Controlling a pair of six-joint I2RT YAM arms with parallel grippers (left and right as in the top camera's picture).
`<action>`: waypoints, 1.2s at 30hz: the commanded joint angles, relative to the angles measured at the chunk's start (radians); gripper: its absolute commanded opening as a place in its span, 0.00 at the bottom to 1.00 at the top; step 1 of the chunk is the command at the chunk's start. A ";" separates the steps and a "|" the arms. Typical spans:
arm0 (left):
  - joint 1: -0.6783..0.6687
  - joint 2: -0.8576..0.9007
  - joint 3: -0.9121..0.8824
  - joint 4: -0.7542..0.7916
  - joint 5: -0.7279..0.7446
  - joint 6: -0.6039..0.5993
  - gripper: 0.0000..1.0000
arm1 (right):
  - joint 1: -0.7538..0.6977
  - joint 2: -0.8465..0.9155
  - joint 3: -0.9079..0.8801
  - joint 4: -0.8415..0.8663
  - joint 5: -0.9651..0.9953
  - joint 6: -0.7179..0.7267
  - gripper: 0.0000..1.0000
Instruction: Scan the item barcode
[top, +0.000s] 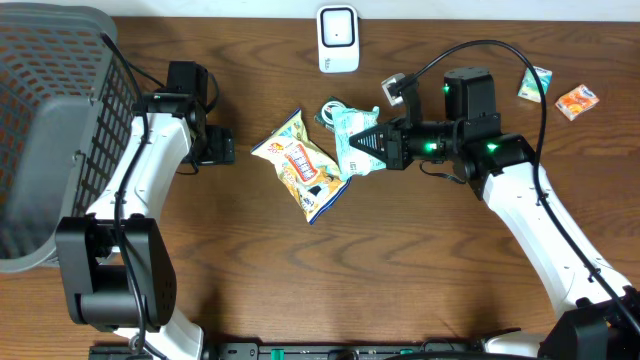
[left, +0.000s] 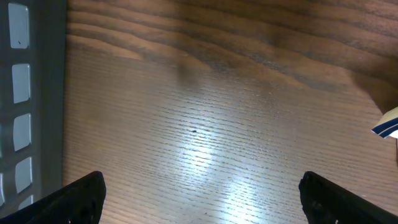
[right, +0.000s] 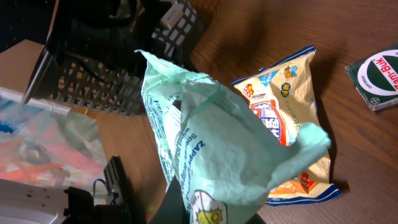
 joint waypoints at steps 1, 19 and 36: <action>0.001 0.001 -0.003 -0.003 -0.006 0.006 0.97 | 0.009 -0.015 0.002 0.004 -0.006 0.004 0.01; 0.001 0.001 -0.003 -0.003 -0.006 0.006 0.98 | 0.009 -0.014 0.002 -0.006 0.031 0.003 0.01; 0.001 0.001 -0.003 -0.003 -0.006 0.006 0.97 | 0.009 -0.014 0.002 -0.007 0.035 0.003 0.01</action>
